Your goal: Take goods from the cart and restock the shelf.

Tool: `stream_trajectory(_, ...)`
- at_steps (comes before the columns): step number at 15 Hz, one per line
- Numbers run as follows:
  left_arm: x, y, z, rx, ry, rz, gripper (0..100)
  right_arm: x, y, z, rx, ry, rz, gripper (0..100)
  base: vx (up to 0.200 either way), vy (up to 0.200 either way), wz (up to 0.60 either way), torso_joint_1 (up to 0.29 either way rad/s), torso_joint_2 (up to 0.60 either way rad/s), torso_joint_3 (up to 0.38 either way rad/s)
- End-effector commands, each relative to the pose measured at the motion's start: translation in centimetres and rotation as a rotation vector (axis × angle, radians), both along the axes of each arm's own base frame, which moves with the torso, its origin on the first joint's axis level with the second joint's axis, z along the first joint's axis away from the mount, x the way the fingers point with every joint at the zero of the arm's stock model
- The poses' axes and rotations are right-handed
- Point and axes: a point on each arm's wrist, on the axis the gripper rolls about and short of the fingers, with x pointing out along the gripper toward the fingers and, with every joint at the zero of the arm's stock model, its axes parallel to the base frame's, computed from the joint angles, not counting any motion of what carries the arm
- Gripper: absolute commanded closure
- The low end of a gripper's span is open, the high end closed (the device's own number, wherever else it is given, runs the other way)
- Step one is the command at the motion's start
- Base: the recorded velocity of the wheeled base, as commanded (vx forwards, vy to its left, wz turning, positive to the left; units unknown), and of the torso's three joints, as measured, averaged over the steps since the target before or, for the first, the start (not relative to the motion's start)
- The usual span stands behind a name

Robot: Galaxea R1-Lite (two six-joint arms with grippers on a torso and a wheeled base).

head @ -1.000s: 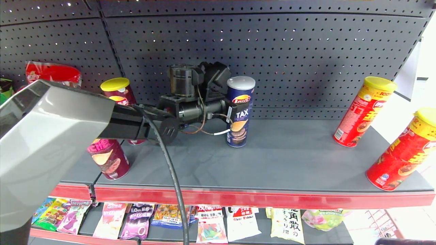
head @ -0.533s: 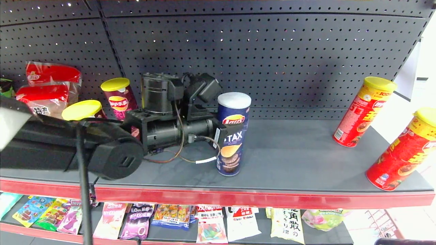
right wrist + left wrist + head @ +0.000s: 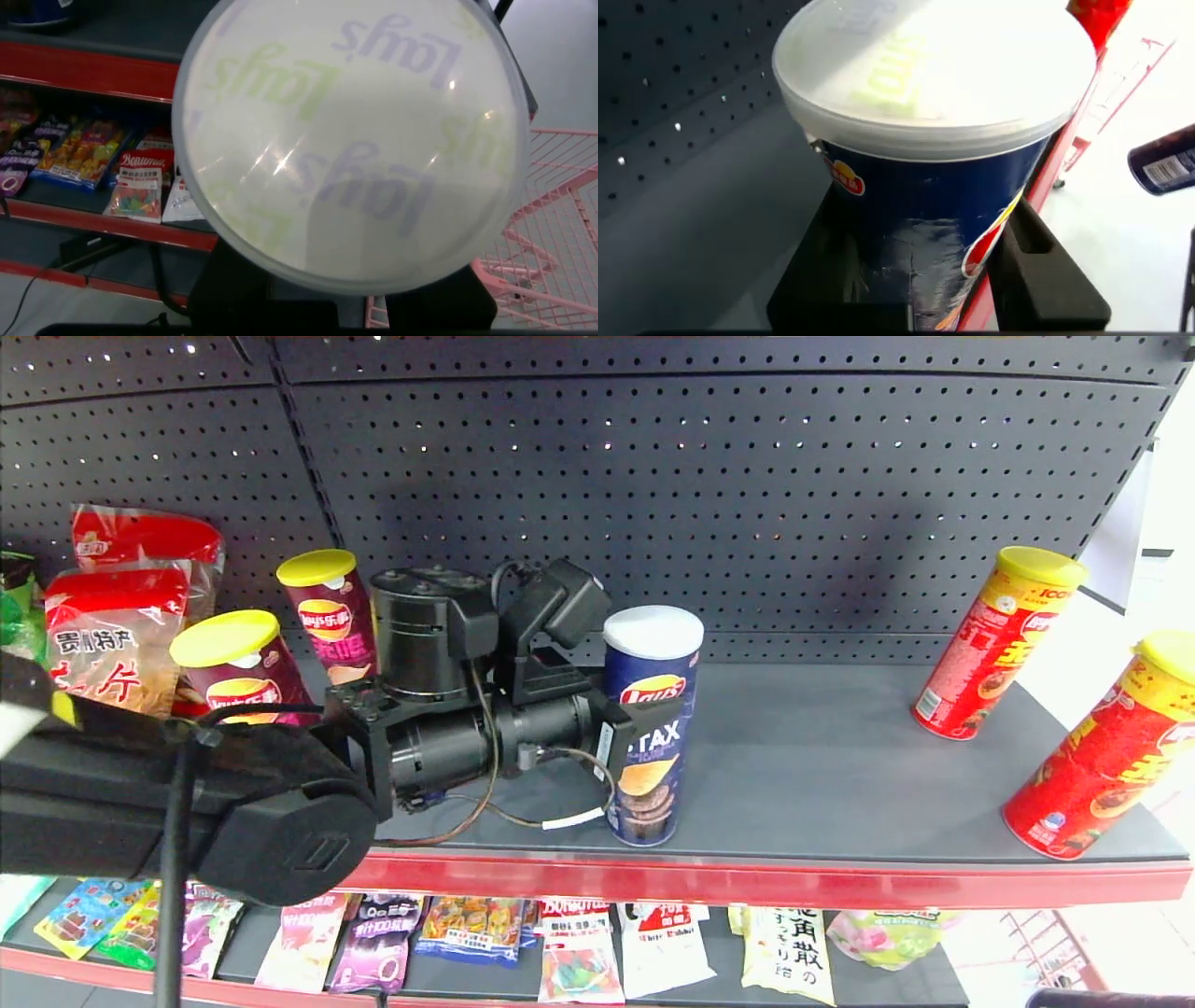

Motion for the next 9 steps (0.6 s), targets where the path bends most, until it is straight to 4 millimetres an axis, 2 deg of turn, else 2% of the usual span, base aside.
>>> stream_trajectory(1,0.4,-0.3,-0.6,-0.010,-0.009,0.002,100,0.0,0.0,0.0,0.000,-0.001,0.000,100,0.000,0.000,0.00,0.000,0.00,0.000)
stream_trajectory(9,-0.3,0.4,-2.1,-0.010,-0.018,-0.004,100,0.0,0.0,0.0,0.000,-0.001,0.000,100,0.000,0.000,0.00,0.000,0.00,0.000)
